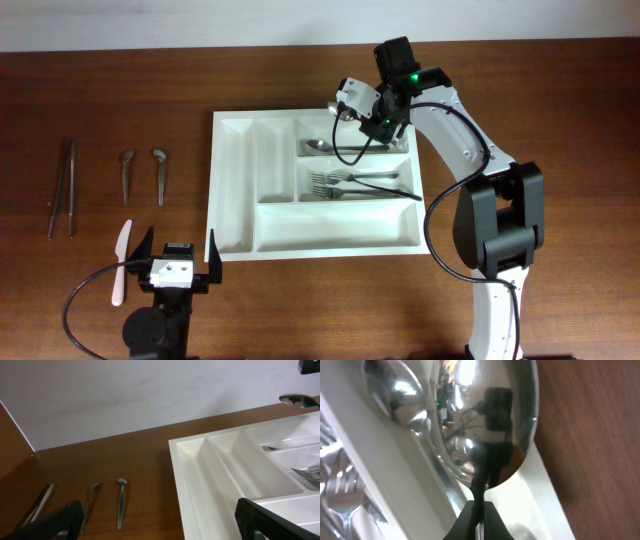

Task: Pack container
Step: 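Carry the spoon to the top compartment beside the first spoon, then open the right gripper and lift it away from the tray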

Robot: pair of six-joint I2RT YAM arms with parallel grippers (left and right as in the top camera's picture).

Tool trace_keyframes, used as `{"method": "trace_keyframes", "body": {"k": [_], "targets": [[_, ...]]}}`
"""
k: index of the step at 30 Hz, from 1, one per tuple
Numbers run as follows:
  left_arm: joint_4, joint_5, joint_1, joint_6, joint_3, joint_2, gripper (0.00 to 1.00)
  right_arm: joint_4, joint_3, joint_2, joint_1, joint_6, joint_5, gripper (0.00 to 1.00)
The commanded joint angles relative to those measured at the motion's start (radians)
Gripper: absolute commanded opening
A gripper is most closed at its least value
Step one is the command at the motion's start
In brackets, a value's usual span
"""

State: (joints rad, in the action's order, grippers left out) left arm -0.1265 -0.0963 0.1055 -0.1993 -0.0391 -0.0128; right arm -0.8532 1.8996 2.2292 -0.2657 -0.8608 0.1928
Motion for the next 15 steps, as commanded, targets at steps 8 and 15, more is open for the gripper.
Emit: {"method": "trace_keyframes", "body": {"k": [8, 15], "targets": [[0.0, 0.008, 0.004, -0.016, 0.006, 0.008, 0.99, -0.011, -0.006, 0.005, -0.003, -0.029, 0.044, 0.14], [0.0, 0.008, 0.004, -0.016, 0.006, 0.008, 0.99, -0.006, 0.005, 0.002, -0.003, -0.021, 0.042, 0.33]]}}
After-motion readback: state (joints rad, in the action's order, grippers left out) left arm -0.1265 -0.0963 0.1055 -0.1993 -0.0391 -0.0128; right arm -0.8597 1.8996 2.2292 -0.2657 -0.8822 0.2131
